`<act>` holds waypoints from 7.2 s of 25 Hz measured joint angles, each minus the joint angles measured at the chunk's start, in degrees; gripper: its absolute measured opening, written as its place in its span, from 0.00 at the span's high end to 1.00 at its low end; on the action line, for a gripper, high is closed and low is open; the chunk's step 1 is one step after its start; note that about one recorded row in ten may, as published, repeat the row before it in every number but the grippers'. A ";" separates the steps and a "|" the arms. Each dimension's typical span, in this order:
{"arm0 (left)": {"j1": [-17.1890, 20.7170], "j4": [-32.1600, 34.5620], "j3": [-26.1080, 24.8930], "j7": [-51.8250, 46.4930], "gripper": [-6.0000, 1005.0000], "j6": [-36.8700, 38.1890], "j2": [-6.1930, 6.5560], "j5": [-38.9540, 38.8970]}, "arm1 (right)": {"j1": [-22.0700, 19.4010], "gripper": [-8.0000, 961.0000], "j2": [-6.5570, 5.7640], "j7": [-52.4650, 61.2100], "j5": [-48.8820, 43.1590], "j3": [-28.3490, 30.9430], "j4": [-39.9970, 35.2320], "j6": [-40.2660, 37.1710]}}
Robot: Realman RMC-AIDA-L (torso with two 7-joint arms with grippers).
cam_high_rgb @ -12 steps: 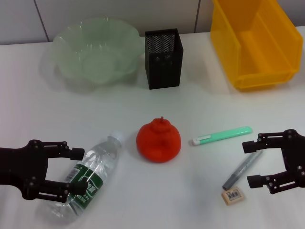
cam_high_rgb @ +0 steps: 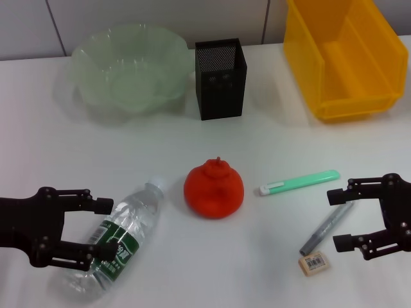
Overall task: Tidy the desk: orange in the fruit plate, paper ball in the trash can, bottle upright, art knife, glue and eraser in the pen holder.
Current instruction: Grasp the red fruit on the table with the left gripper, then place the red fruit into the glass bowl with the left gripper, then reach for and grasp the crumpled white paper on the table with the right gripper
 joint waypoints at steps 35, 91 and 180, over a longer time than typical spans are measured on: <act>-4.91 2.82 14.50 -14.96 0.16 -25.59 -4.55 -7.21 | -1.29 0.13 -0.63 3.17 -0.49 0.24 -3.04 -3.81; -7.85 2.91 52.08 -24.57 0.33 -51.83 -4.74 -17.36 | -1.91 0.13 0.63 7.75 -3.65 3.11 -10.64 -3.06; 2.73 13.72 10.64 -14.19 0.17 -18.15 -2.40 -29.52 | -0.48 0.13 2.79 9.67 -3.27 3.48 -13.70 -1.48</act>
